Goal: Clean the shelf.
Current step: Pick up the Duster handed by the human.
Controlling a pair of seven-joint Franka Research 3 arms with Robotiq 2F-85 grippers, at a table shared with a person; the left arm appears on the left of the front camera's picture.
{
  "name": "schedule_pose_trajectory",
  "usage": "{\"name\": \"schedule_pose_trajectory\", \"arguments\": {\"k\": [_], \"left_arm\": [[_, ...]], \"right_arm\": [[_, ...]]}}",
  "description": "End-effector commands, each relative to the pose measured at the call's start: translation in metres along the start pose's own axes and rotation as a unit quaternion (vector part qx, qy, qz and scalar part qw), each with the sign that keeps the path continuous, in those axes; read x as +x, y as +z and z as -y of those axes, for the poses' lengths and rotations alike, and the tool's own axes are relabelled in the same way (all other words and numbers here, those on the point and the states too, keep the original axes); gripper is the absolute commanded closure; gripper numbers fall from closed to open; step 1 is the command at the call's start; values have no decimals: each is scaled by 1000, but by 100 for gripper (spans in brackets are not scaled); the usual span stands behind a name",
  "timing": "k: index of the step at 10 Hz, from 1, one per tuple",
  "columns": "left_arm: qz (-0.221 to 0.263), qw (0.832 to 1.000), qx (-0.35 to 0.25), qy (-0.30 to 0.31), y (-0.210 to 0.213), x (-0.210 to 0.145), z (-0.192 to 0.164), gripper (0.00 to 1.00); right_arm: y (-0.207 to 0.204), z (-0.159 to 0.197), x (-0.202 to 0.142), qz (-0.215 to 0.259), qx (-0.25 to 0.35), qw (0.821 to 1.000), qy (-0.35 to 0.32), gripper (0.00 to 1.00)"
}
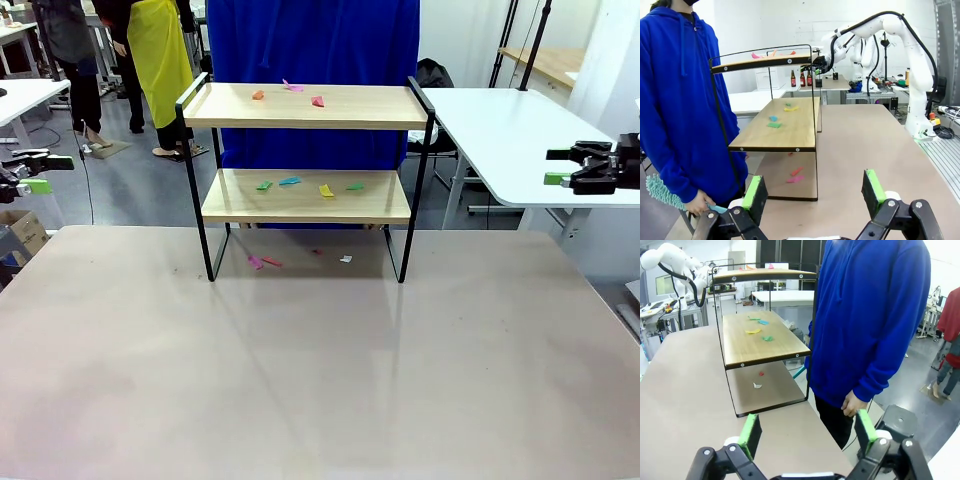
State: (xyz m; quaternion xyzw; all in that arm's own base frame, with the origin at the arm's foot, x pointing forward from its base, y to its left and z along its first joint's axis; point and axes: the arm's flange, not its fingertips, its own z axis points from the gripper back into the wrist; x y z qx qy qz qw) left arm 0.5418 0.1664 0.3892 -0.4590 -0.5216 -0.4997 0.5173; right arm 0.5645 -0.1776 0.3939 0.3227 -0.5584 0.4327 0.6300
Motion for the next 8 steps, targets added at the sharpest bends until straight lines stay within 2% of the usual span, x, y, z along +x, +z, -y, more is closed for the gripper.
{"name": "schedule_pose_trajectory", "arguments": {"k": [1, 8], "left_arm": [[0, 1000, 0, -2, 0, 1, 0, 0], [0, 1000, 0, -2, 0, 1, 0, 0]], "right_arm": [[-1, 0, 2, 1, 0, 1000, 2, 0], [-1, 0, 2, 1, 0, 1000, 2, 0]]}}
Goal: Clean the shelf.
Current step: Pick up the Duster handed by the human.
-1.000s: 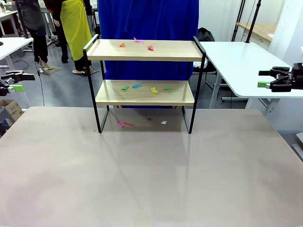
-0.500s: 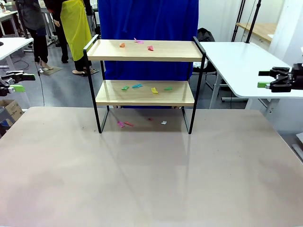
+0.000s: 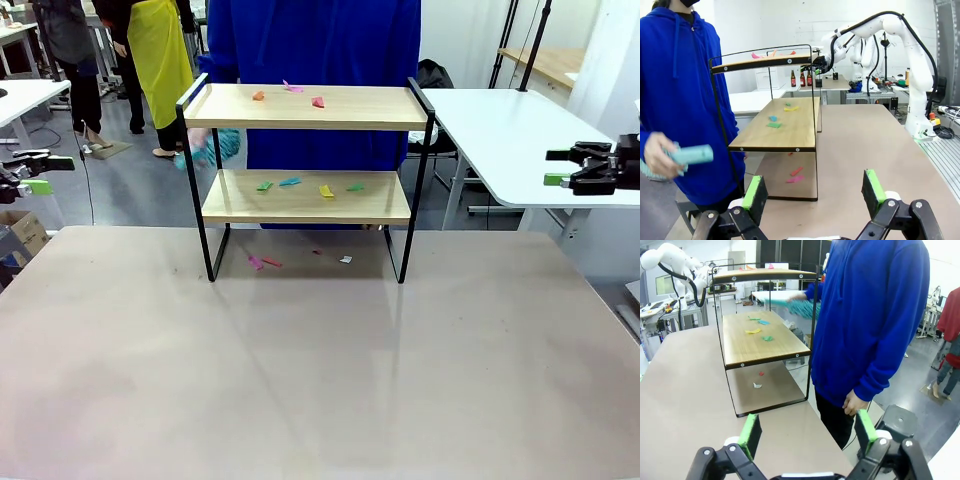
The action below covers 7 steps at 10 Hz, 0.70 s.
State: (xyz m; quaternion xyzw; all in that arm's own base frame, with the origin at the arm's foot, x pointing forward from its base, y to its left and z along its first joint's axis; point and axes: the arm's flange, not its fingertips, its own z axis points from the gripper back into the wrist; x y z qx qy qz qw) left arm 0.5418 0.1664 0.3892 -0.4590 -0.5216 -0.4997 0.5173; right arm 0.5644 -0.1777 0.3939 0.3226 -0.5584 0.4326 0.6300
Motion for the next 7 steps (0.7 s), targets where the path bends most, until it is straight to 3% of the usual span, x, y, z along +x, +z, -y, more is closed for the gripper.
{"name": "schedule_pose_trajectory", "arguments": {"k": [1, 7], "left_arm": [[0, 1000, 0, -2, 0, 1, 0, 0], [0, 1000, 0, -2, 0, 1, 0, 0]], "right_arm": [[-1, 0, 2, 1, 0, 1000, 2, 0], [-1, 0, 2, 1, 0, 1000, 2, 0]]}}
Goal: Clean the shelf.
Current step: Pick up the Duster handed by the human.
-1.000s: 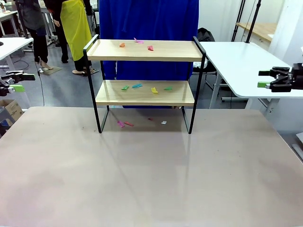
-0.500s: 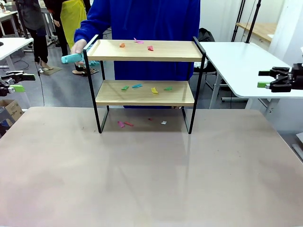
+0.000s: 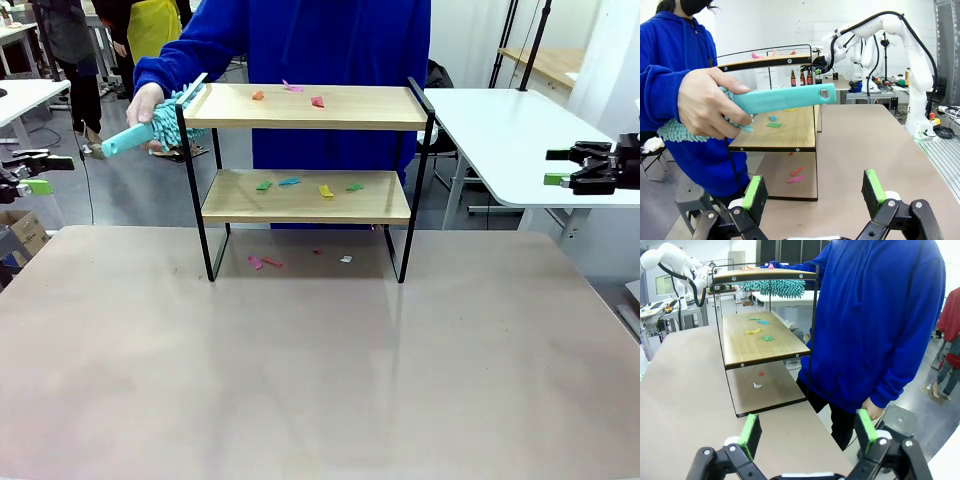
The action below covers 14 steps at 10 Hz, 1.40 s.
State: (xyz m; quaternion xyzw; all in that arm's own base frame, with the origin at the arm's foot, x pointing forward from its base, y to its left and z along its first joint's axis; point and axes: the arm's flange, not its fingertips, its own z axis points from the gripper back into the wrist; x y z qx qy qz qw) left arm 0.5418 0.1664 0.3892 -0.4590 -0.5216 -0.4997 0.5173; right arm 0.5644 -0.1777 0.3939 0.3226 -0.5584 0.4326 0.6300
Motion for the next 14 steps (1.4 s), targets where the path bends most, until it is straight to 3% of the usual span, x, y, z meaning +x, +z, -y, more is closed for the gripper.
{"name": "schedule_pose_trajectory", "arguments": {"k": [1, 9, 11, 14], "left_arm": [[0, 1000, 0, -2, 0, 1, 0, 0], [0, 1000, 0, 0, 0, 0, 0, 0], [-63, 998, 31, -3, 3, 64, 18, 0], [-137, 978, 129, 91, -9, 167, 43, 0]], "right_arm": [[-1, 0, 2, 1, 0, 1000, 2, 0], [-1, 0, 2, 1, 0, 1000, 2, 0], [-1, 0, 2, 1, 0, 1000, 2, 0], [-1, 0, 2, 1, 0, 1000, 2, 0]]}}
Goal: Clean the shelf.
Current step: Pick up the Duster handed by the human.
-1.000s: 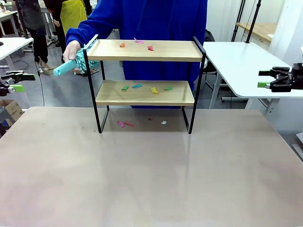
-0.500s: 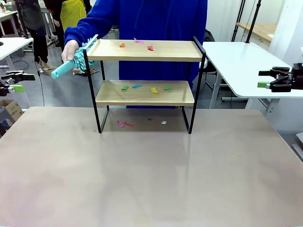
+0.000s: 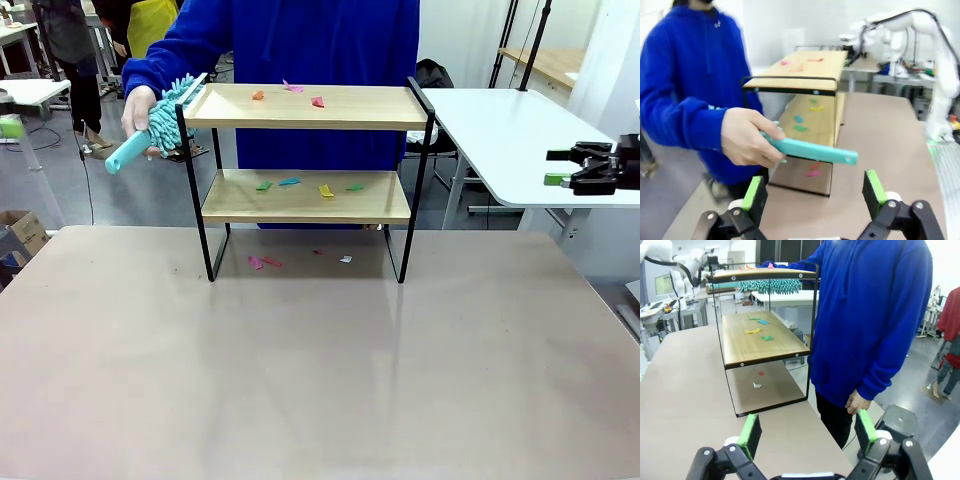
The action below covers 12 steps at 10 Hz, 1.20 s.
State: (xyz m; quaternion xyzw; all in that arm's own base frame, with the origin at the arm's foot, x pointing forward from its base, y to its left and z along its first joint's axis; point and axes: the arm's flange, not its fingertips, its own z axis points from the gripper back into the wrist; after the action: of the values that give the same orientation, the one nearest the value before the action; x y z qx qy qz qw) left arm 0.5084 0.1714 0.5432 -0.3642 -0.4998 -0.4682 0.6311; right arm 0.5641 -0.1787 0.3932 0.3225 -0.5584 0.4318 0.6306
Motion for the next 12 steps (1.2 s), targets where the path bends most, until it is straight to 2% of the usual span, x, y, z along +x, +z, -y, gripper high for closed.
{"name": "schedule_pose_trajectory", "arguments": {"k": [1, 2, 3, 4, 5, 6, 7, 9, 10, 12], "left_arm": [[-65, 993, 48, 89, -18, 41, 31, 0], [-113, 984, 106, 89, -27, 62, 52, 0], [-144, 966, 167, 138, -41, 82, 69, 0], [-180, 944, 201, 192, -54, 98, 86, 0], [-204, 926, 238, 213, -69, 107, 99, 0], [-232, 907, 271, 222, -91, 111, 113, 0], [-255, 899, 286, 213, -111, 111, 130, 0], [-249, 903, 295, 189, -134, 110, 142, 0], [-247, 904, 289, 193, -118, 115, 129, 0], [-247, 904, 289, 193, -118, 115, 129, 0]], "right_arm": [[-1, 0, 3, 1, 1, 1000, 2, 0], [-1, 0, 3, 1, 1, 1000, 2, 0], [-1, 0, 3, 1, 1, 1000, 2, 0], [-1, 0, 3, 1, 1, 1000, 2, 0], [-1, 0, 3, 1, 1, 1000, 2, 0], [-1, 0, 3, 1, 1, 1000, 2, 0], [-1, 0, 3, 1, 1, 1000, 2, 0], [-1, 0, 3, 1, 1, 1000, 2, 0], [-1, 0, 3, 1, 1, 1000, 2, 0], [-1, 0, 3, 1, 1, 1000, 2, 0]]}}
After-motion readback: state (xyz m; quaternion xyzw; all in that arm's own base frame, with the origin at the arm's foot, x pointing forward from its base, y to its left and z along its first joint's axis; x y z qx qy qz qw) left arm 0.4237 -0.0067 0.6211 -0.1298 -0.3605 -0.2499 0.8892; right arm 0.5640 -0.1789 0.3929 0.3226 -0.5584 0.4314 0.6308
